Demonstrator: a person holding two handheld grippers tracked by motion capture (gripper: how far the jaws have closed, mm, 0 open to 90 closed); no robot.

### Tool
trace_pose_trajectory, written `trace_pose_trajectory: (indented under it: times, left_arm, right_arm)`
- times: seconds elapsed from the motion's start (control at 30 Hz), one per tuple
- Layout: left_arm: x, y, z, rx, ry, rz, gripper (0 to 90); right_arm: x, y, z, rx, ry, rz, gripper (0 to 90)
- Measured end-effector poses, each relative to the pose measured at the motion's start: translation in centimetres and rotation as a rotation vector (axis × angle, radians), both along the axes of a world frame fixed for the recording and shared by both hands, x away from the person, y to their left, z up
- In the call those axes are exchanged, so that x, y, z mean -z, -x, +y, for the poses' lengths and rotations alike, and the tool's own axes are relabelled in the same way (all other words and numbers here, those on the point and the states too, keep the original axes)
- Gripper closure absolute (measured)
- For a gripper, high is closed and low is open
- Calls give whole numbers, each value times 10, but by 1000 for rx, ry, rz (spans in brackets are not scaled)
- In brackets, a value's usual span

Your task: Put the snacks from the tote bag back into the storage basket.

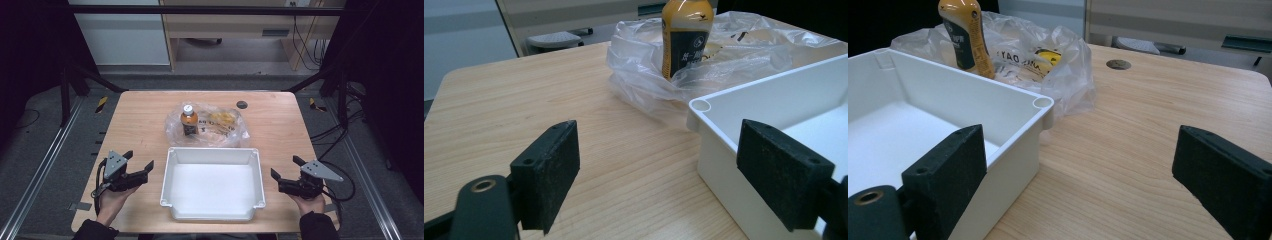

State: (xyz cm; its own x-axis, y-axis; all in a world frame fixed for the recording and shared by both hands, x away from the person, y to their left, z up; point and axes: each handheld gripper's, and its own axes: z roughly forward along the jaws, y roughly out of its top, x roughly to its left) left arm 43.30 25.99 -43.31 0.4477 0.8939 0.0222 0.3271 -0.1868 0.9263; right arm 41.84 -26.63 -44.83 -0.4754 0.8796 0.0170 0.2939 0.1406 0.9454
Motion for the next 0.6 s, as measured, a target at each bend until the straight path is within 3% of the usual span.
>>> trace_pose_trajectory:
  times: [0.6]
  left_arm:
    - [5,-3,-2,16,-23,36,170]
  right_arm:
    - [1,-1,-1,13,0,18,69]
